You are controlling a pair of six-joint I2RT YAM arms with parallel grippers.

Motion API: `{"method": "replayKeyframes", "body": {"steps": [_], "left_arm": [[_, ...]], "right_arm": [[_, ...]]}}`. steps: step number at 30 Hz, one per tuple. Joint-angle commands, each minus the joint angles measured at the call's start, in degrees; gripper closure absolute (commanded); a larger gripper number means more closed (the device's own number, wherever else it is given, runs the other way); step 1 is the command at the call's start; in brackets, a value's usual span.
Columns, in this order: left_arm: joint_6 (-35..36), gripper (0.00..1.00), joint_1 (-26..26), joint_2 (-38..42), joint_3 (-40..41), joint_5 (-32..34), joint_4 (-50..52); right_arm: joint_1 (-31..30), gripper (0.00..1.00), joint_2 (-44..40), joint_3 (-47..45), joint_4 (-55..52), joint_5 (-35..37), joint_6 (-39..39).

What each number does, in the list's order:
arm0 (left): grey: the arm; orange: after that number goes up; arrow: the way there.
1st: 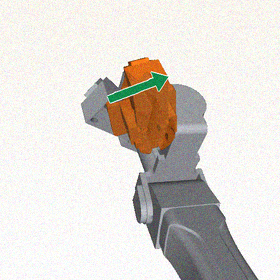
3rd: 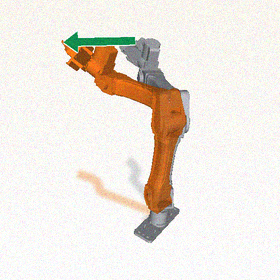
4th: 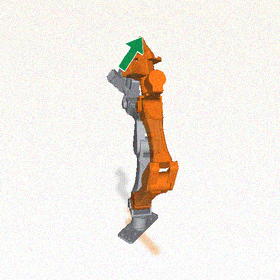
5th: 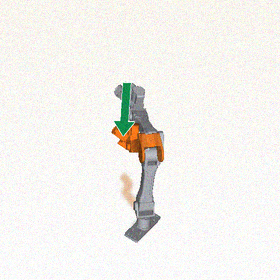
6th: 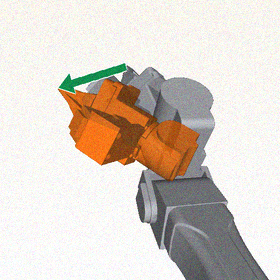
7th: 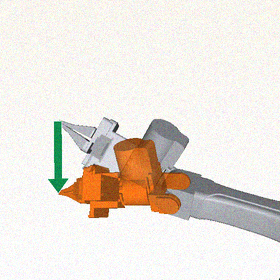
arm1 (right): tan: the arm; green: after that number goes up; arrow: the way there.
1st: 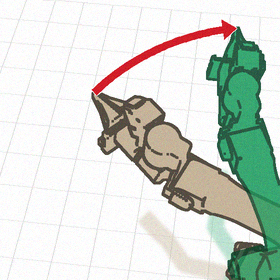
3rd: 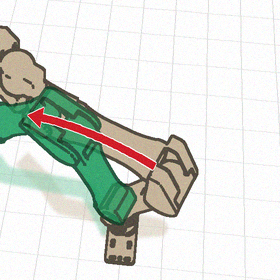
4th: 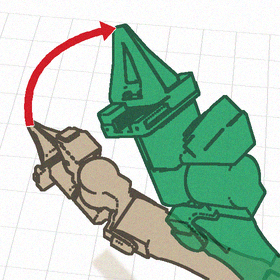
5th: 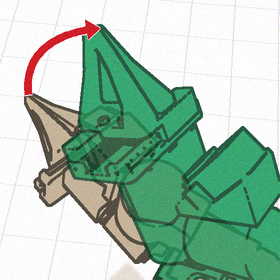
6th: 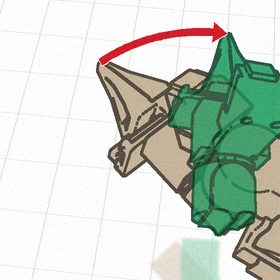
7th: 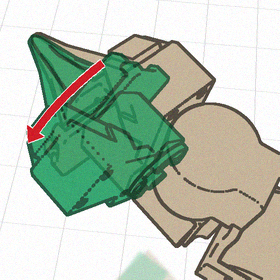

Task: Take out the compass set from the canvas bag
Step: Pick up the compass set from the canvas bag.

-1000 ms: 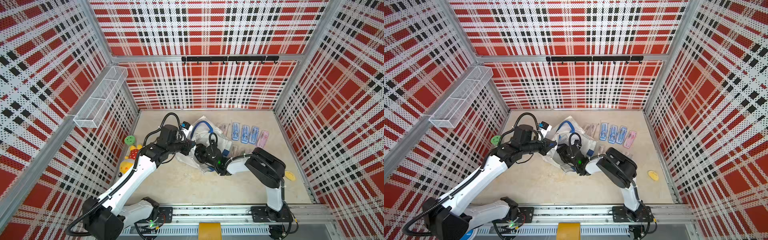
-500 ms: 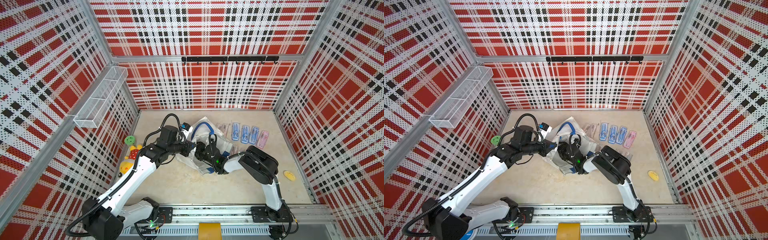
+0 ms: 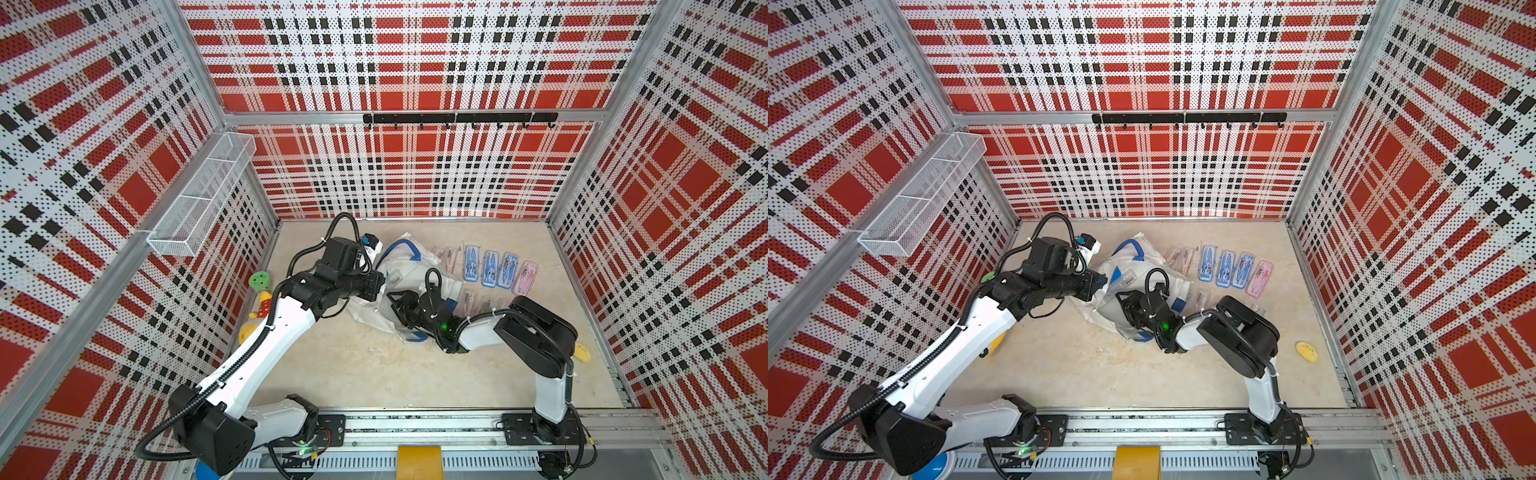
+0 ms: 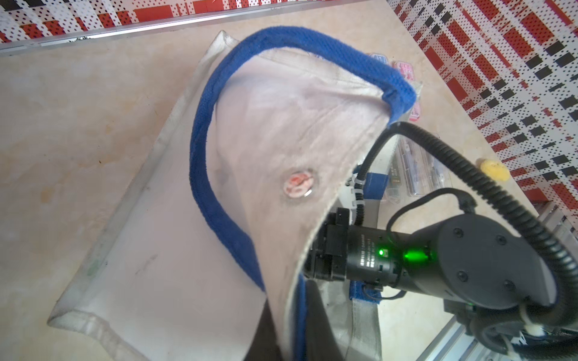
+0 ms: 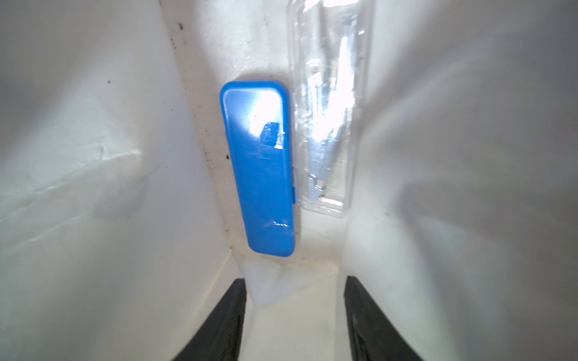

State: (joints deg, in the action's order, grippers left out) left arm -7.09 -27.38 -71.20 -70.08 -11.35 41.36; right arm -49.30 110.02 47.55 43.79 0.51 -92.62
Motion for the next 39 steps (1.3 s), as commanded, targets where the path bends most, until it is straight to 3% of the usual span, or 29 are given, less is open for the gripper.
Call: {"method": "replayKeyframes", "body": {"steps": [1, 10, 19, 31, 35, 39], "left_arm": [[1.1, 1.00, 0.4, -0.8, -2.2, 0.8, 0.5], [-0.3, 1.00, 0.5, 0.9, -0.2, -7.1, -5.2], [-3.5, 1.00, 0.9, 2.9, 3.8, -15.7, -10.3], [-4.9, 1.00, -2.4, 0.2, 3.0, -19.2, -12.5], [-4.8, 1.00, -4.0, -0.9, 2.2, -20.6, -12.0], [-3.7, 1.00, -4.1, -1.5, 1.1, -20.7, -9.4]], "right_arm": [[0.9, 0.43, -3.4, -0.8, -7.5, 0.3, -0.5], [2.6, 0.40, 0.2, 6.9, -8.6, -0.5, 2.0], [2.8, 0.35, 8.9, 14.4, 1.0, -0.8, 0.9], [3.7, 0.29, 18.4, 24.7, 2.9, -2.3, -1.3], [4.6, 0.30, 20.6, 28.6, 6.3, -5.0, 1.1], [5.7, 0.38, 21.0, 31.9, 8.5, -8.6, 5.3]]}}
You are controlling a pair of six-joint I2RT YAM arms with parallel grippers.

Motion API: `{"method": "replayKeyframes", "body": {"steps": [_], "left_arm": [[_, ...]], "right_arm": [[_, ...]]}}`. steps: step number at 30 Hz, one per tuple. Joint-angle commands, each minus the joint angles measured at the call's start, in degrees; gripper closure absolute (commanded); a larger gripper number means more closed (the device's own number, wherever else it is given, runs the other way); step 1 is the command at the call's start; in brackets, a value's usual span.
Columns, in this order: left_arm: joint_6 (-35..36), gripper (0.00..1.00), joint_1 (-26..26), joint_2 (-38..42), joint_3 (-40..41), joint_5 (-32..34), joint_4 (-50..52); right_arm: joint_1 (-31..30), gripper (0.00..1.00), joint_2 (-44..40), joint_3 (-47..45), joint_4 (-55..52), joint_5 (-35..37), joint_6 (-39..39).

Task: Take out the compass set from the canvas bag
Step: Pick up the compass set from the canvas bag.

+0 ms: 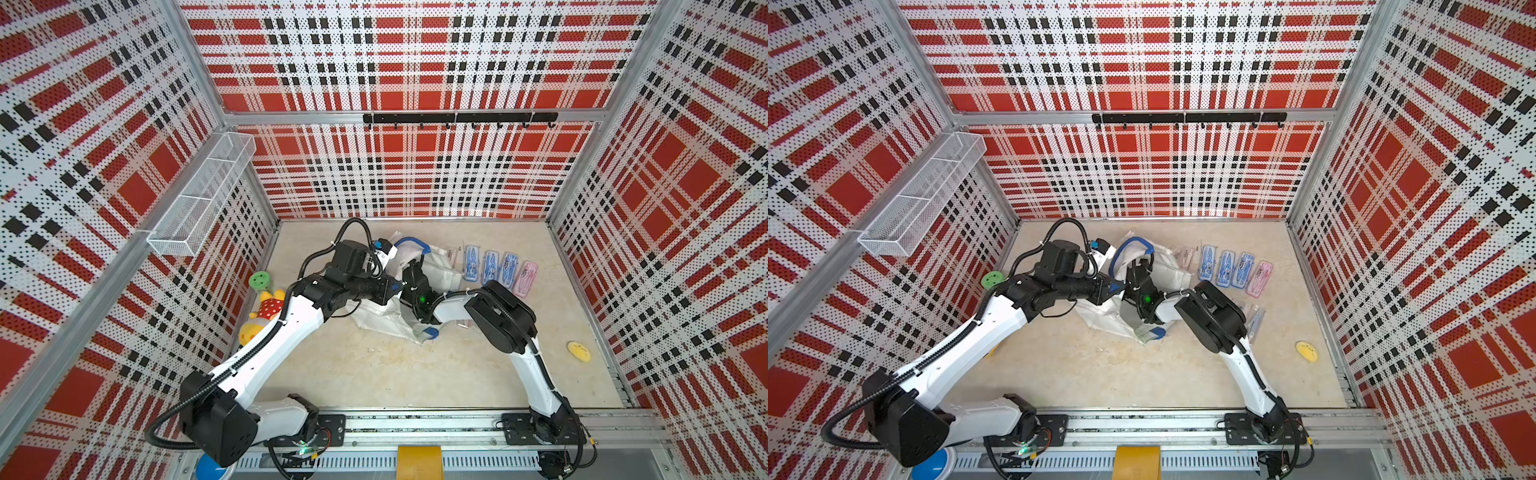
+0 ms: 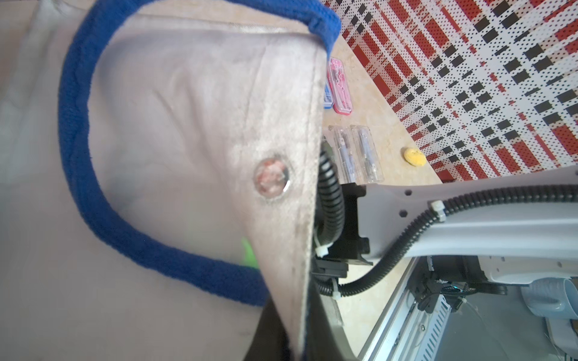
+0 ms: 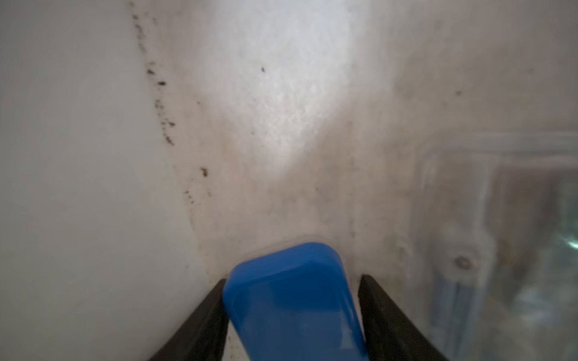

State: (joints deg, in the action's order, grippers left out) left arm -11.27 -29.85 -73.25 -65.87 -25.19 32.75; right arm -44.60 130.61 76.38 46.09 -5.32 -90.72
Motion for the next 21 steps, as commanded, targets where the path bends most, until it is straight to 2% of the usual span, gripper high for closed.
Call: {"method": "replayKeyframes", "body": {"steps": [1, 6, 15, 21], "left_arm": [[0.7, 1.00, -1.4, 0.7, -3.3, -6.9, -0.3], [-0.2, 1.00, 2.2, 3.1, -2.5, -7.1, -0.2], [-1.3, 1.00, 10.2, 6.7, -0.3, -6.4, -0.8], [-1.5, 1.00, 12.0, 7.3, 1.0, -5.0, -1.5]], "right_arm": [[1.2, 0.41, 0.1, 3.3, 6.3, -3.4, 4.3], [2.3, 0.54, -1.2, 1.0, 10.0, -3.7, 4.4], [2.6, 0.67, -5.1, -4.4, 13.1, -3.1, 4.2], [2.5, 0.70, -7.9, -7.8, 14.1, -2.6, 3.8]]}}
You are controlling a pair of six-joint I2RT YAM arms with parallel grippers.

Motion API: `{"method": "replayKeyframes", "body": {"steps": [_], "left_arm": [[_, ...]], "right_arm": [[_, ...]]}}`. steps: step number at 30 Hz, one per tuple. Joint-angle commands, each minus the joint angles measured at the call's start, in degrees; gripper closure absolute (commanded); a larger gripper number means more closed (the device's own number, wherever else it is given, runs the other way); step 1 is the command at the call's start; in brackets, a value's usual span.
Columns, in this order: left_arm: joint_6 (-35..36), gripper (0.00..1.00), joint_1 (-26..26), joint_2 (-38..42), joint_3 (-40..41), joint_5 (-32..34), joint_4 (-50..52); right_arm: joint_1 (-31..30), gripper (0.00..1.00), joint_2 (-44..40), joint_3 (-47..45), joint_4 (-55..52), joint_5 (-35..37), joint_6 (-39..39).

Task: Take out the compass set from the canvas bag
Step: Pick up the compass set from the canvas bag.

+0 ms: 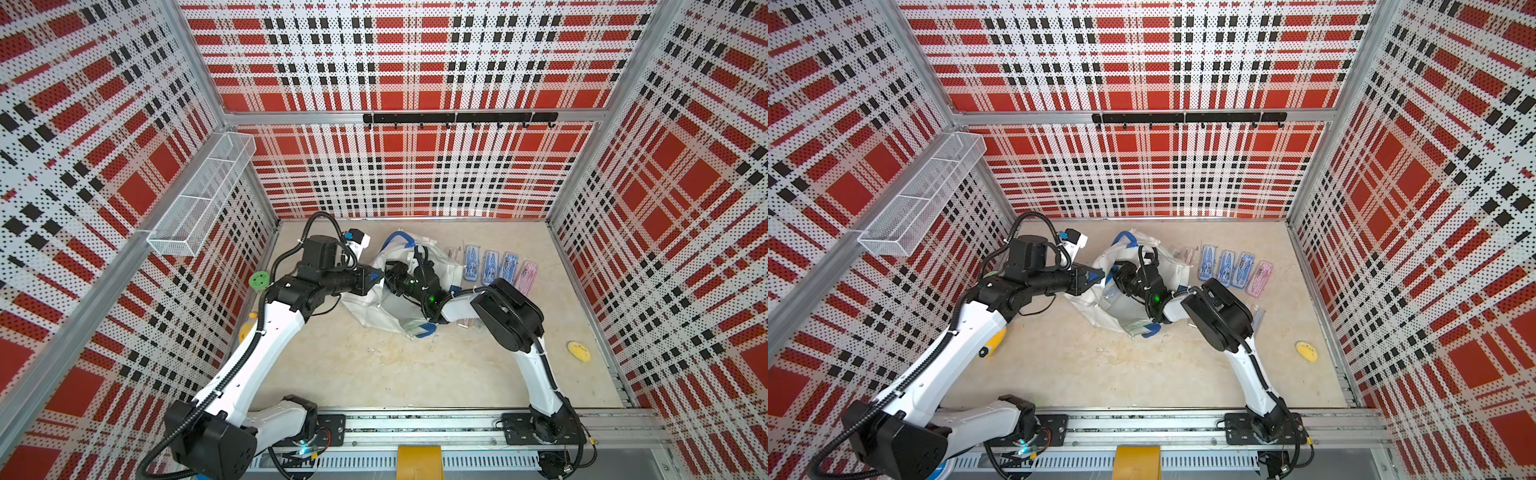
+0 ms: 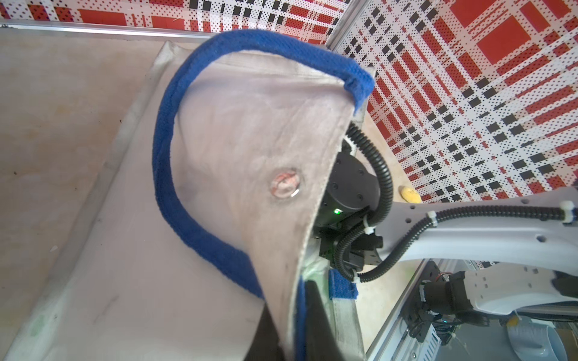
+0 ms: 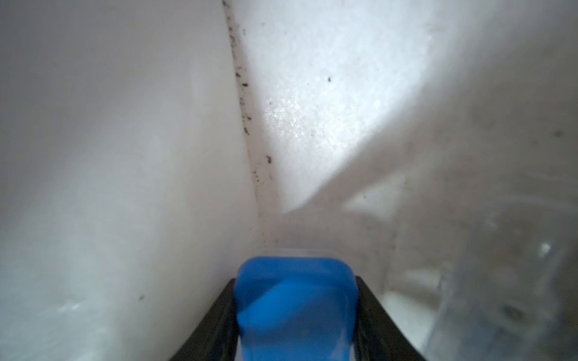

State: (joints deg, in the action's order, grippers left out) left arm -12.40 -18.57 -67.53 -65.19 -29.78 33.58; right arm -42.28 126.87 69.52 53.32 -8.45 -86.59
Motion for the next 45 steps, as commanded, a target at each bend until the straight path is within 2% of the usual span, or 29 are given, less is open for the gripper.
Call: {"method": "replayKeyframes", "body": {"steps": [1, 6, 12, 20, 30, 38, 45], "left_arm": [[-0.6, 1.00, 0.7, 1.6, 0.5, 0.2, -2.3], [-2.3, 1.00, 0.8, 1.5, 1.2, 4.7, -4.1], [-3.5, 1.00, 3.4, 1.9, 2.1, 9.4, -5.4], [-3.6, 1.00, 5.6, 2.6, 4.4, 6.5, -7.9], [-3.7, 1.00, 5.6, 4.1, 5.8, 4.0, -8.9], [-2.8, 1.00, 4.4, 4.8, 6.7, 4.4, -8.5], [-2.0, 1.00, 3.4, 3.4, 6.3, 5.7, -8.4]], "right_arm": [[0.2, 0.70, -4.7, -1.6, 6.8, 0.6, -0.4], [-0.8, 0.71, -7.6, -3.8, 5.1, 1.1, -1.0], [-1.7, 0.72, -11.7, -6.9, 1.3, 0.7, -0.1], [-1.0, 0.72, -21.7, -11.6, -9.6, 0.0, 5.7], [2.5, 0.73, -32.9, -9.8, -28.3, 0.3, 15.3], [7.1, 0.74, -41.0, -7.0, -45.1, -0.6, 21.8], [12.9, 0.74, -47.6, -6.3, -56.6, -6.0, 25.4]]}}
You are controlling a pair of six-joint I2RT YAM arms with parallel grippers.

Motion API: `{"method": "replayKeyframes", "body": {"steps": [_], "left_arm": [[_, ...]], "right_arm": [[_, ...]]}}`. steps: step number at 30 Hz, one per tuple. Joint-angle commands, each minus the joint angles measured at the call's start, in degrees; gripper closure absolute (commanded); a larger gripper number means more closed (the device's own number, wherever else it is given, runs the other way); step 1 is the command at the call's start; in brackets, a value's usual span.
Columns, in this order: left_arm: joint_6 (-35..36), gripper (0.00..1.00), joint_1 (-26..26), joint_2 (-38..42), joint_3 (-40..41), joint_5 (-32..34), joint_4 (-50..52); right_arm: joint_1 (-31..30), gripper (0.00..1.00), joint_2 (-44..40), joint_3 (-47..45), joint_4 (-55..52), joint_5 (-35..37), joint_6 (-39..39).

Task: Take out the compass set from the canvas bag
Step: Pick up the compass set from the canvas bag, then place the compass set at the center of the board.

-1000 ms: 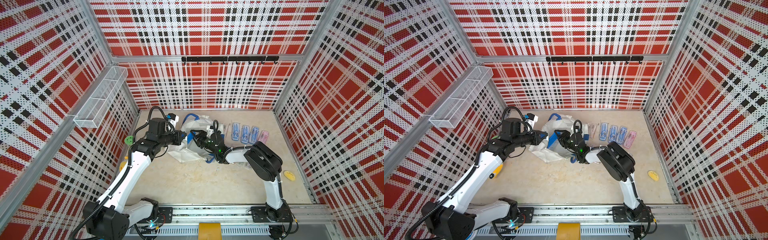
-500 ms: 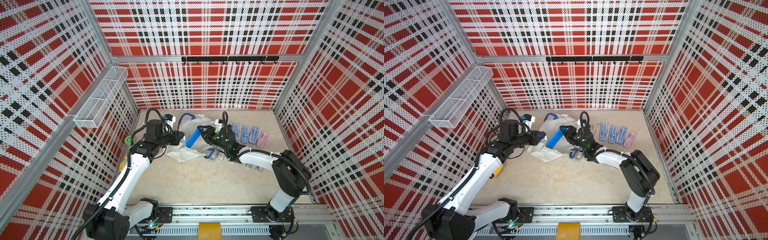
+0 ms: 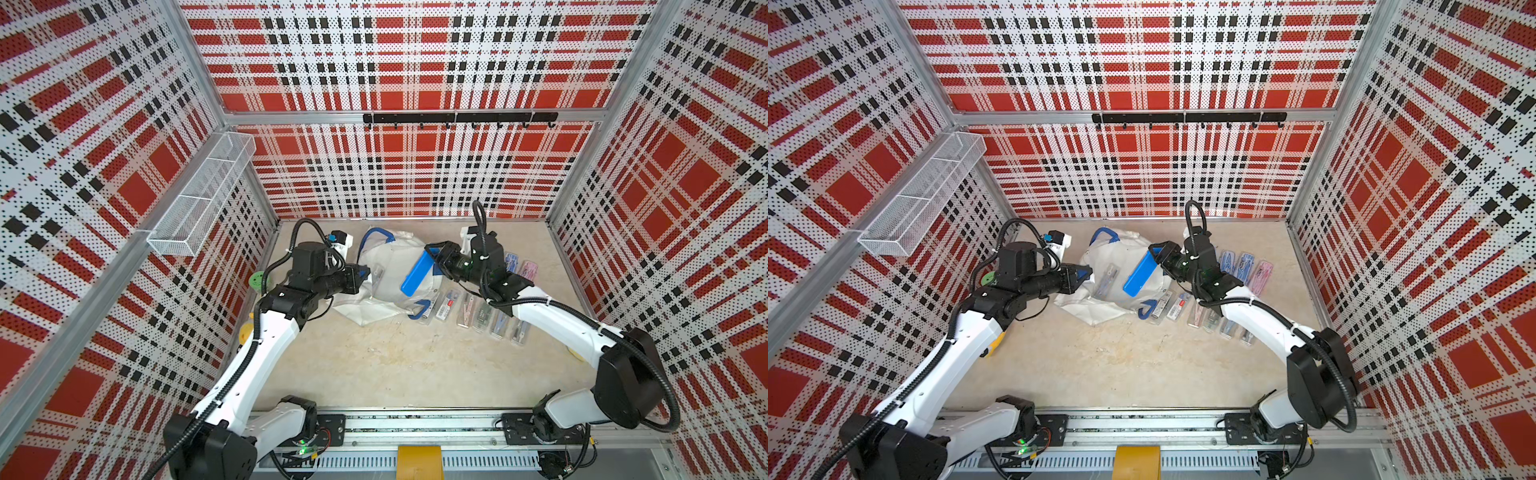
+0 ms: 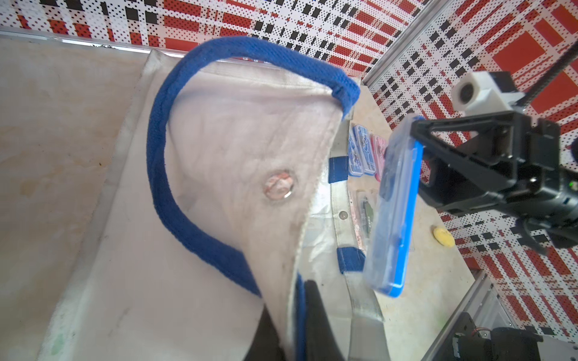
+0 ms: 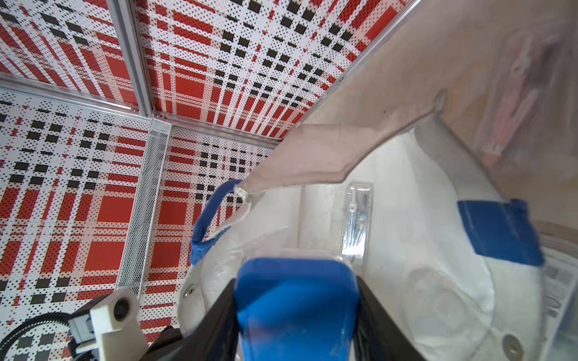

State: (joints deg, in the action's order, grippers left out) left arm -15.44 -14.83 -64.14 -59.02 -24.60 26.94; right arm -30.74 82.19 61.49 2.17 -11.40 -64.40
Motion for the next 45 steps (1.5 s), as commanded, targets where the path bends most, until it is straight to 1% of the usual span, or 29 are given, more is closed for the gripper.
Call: {"method": "replayKeyframes", "body": {"steps": [1, 7, 11, 15, 19, 25, 30, 39, 41, 43, 45], "left_arm": [[1.0, 1.00, -0.4, -0.1, 0.1, 0.7, -1.8], [1.9, 1.00, -0.4, -0.5, -0.8, 1.4, -1.8], [2.4, 1.00, -0.3, -0.4, -1.3, 1.5, -1.9], [3.0, 1.00, -0.3, -0.5, -1.8, 1.1, -1.6], [3.4, 1.00, -0.3, -0.4, -2.2, 0.5, -1.3], [3.3, 1.00, -0.2, 0.2, -2.0, 0.1, -0.9], [3.3, 1.00, -0.2, 0.7, -2.0, -0.2, -0.4], [2.9, 1.00, -0.7, 1.4, -1.5, -0.7, -0.6], [2.9, 1.00, -1.0, 1.5, -1.5, -0.9, -0.6], [2.8, 1.00, -1.3, 1.5, -1.4, -1.1, -0.7], [2.6, 1.00, -1.5, 1.5, -1.6, -1.6, -0.8]], "right_arm": [[2.3, 0.74, -4.0, 1.6, -7.5, -4.1, 3.9], [6.8, 0.74, -10.5, -1.2, -20.6, -10.0, 9.3], [7.4, 0.74, -16.1, -6.3, -28.5, -9.7, 13.1], [7.4, 0.73, -21.5, -14.2, -31.0, -9.2, 13.4], [7.4, 0.73, -24.2, -21.8, -31.1, -8.5, 13.0], [7.4, 0.73, -22.9, -29.8, -27.4, -7.7, 12.4], [6.6, 0.74, -18.9, -32.1, -26.8, -7.3, 13.2], [5.0, 0.68, -16.8, -35.2, -23.7, -5.4, 10.1], [4.9, 0.64, -16.5, -35.1, -23.7, -5.0, 9.8], [4.8, 0.57, -16.3, -34.8, -24.1, -4.6, 9.6], [4.8, 0.47, -16.1, -34.4, -24.6, -4.4, 9.5]]}}
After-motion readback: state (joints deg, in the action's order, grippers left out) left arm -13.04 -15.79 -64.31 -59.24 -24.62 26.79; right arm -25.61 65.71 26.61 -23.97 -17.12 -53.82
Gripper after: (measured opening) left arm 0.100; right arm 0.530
